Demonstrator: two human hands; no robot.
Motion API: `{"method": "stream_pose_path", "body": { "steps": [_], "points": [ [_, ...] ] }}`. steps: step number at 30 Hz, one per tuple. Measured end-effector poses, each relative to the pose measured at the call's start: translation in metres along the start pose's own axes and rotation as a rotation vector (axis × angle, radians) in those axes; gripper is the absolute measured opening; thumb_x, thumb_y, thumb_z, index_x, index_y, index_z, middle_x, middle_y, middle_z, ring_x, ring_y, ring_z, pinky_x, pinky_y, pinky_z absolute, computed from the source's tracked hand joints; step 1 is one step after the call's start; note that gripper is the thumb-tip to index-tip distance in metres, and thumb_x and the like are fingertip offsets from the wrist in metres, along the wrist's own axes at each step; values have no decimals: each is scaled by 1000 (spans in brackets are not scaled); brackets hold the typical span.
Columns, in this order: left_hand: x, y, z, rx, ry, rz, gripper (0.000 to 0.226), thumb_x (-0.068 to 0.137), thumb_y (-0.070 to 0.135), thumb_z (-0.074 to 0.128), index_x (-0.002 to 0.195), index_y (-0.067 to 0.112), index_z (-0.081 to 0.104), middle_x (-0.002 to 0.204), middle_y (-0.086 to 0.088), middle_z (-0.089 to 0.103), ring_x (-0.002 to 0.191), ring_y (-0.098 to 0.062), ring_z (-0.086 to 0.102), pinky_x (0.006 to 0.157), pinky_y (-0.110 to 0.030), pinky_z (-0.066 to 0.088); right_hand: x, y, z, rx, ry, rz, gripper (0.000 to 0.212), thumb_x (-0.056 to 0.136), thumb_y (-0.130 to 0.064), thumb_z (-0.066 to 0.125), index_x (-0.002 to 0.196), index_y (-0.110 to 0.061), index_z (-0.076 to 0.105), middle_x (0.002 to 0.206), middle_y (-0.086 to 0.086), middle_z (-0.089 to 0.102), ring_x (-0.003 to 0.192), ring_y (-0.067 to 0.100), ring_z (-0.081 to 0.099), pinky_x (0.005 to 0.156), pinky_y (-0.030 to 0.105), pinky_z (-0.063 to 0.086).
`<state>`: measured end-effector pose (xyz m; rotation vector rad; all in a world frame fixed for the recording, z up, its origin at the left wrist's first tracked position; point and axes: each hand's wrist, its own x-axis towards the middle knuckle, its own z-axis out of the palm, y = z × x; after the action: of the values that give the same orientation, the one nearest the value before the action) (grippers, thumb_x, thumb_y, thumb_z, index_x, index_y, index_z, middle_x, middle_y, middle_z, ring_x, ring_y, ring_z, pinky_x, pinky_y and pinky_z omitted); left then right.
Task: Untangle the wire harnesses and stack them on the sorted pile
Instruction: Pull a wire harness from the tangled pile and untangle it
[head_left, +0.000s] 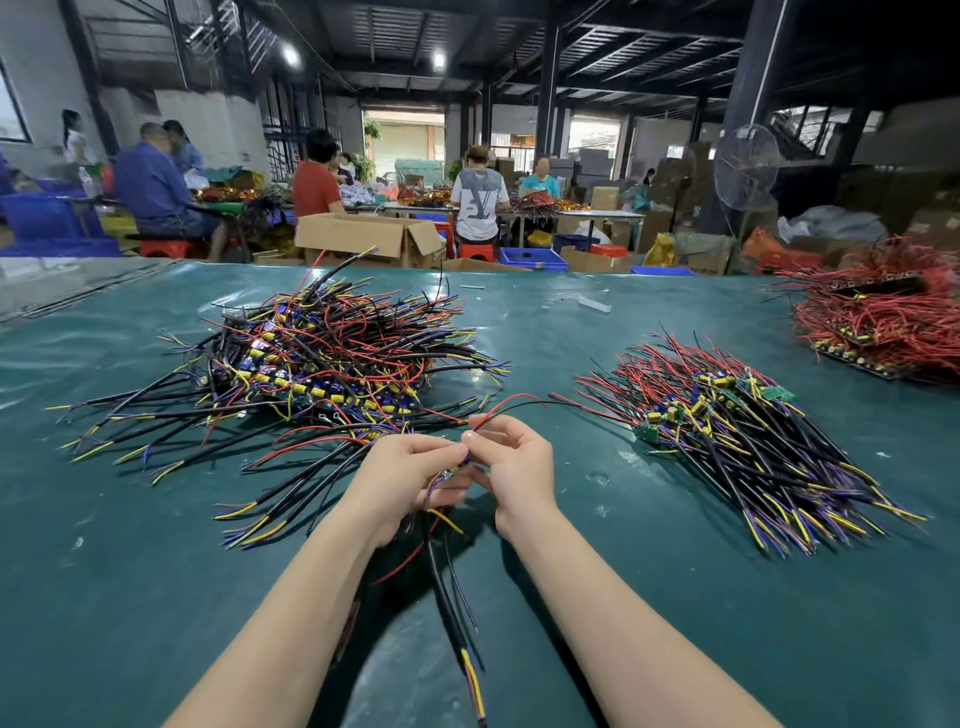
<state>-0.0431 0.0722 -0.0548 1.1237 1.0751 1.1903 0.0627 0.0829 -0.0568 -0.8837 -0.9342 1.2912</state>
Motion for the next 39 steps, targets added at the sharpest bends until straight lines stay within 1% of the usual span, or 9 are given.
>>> {"method": "stream_pose_path", "body": {
  "steps": [3, 12, 17, 21, 24, 28, 32, 36, 39],
  "points": [
    [1, 0, 1, 16, -4, -20, 12, 87, 1, 56, 81, -2, 67, 59, -8, 65, 45, -10, 58, 43, -16, 45, 0, -2, -1, -22, 22, -15, 27, 83, 13, 54, 69, -10, 57, 62, 4, 53, 54, 13, 50, 50, 22, 45],
    [-3, 8, 3, -20, 23, -96, 19, 86, -2, 52, 71, 2, 63, 54, -10, 62, 40, -12, 54, 43, -18, 49, -1, -5, -4, 43, -28, 10, 24, 85, 9, 54, 72, -10, 58, 57, 1, 55, 46, 7, 55, 48, 19, 49],
    [-3, 14, 12, 35, 123, -162, 24, 79, -4, 36, 64, 6, 51, 50, -6, 54, 36, -13, 48, 37, -16, 39, -2, -5, 1, 70, -88, -20, 24, 85, 14, 51, 73, -7, 56, 49, -1, 60, 40, 8, 54, 42, 17, 45],
    [-4, 13, 11, 214, 195, -110, 21, 77, 4, 44, 62, 9, 57, 55, -6, 58, 45, -16, 38, 40, -16, 21, -2, -4, 2, 55, -68, -51, 25, 84, 16, 50, 72, -6, 56, 53, 5, 60, 38, 9, 53, 39, 17, 42],
    [-5, 11, 12, 207, 158, -64, 23, 90, 12, 45, 72, 8, 59, 45, 3, 58, 39, -7, 37, 32, -12, 20, -1, -4, 1, 67, -41, -75, 26, 85, 16, 49, 72, -6, 56, 61, 8, 56, 42, 8, 54, 47, 18, 49],
    [-7, 9, 16, 189, 110, -18, 23, 93, 9, 47, 75, 8, 61, 47, 4, 61, 40, -6, 46, 34, -11, 33, 1, -7, -3, 102, -11, -104, 26, 84, 18, 50, 74, -5, 58, 61, 6, 55, 45, 7, 58, 49, 19, 52],
    [-8, 11, 16, 92, 66, -54, 29, 90, -4, 41, 73, 5, 63, 51, -2, 63, 41, -8, 56, 45, -21, 52, 2, -7, -6, 144, 26, -27, 24, 82, 17, 53, 71, -3, 58, 47, 0, 60, 41, 9, 58, 45, 19, 51],
    [-8, 11, 16, 124, 64, -85, 31, 90, -4, 42, 73, 10, 64, 54, 1, 66, 43, -6, 59, 38, -15, 43, 5, -8, -9, 150, 5, 36, 24, 84, 14, 51, 70, -4, 57, 45, 1, 61, 39, 11, 58, 43, 19, 50],
    [-9, 10, 18, 226, 79, -80, 32, 88, -2, 42, 79, 16, 66, 56, 7, 67, 43, 0, 57, 34, -10, 31, 7, -8, -11, -17, 15, -76, 28, 86, 13, 50, 65, -5, 57, 45, -1, 58, 39, 11, 57, 44, 20, 50]
  ]
}}
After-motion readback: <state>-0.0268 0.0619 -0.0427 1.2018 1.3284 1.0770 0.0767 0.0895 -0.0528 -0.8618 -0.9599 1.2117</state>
